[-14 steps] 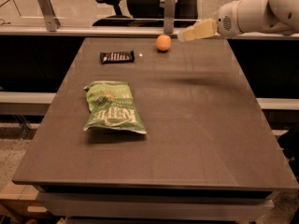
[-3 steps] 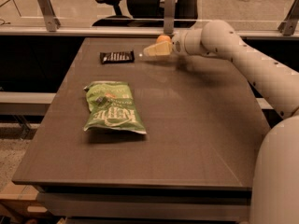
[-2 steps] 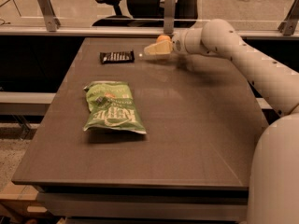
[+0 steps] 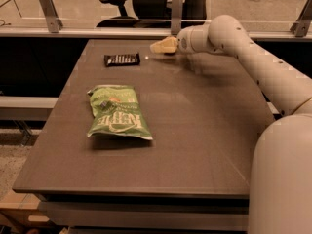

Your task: Move orange near green jalapeno chip bag

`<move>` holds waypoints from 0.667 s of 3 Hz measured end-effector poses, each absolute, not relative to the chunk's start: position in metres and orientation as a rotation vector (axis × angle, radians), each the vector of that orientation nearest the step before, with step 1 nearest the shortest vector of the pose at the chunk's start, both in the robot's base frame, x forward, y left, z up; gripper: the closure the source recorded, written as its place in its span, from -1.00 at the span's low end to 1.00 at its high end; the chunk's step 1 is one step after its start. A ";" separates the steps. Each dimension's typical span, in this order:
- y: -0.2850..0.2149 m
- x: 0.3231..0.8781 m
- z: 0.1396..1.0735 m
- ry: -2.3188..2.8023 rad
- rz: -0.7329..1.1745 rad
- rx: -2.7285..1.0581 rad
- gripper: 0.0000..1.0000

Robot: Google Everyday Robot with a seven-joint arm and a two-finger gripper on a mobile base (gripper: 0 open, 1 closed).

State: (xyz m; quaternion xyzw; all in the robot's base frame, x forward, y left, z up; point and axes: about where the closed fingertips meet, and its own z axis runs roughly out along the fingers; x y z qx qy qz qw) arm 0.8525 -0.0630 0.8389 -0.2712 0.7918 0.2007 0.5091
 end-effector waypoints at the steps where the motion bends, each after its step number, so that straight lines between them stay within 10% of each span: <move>1: -0.061 0.853 0.838 1.907 0.486 -0.655 -0.19; 2: -0.058 0.853 0.836 1.909 0.490 -0.658 0.28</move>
Offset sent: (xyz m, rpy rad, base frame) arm 0.0004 0.0020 -0.0006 0.0009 0.0007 0.0025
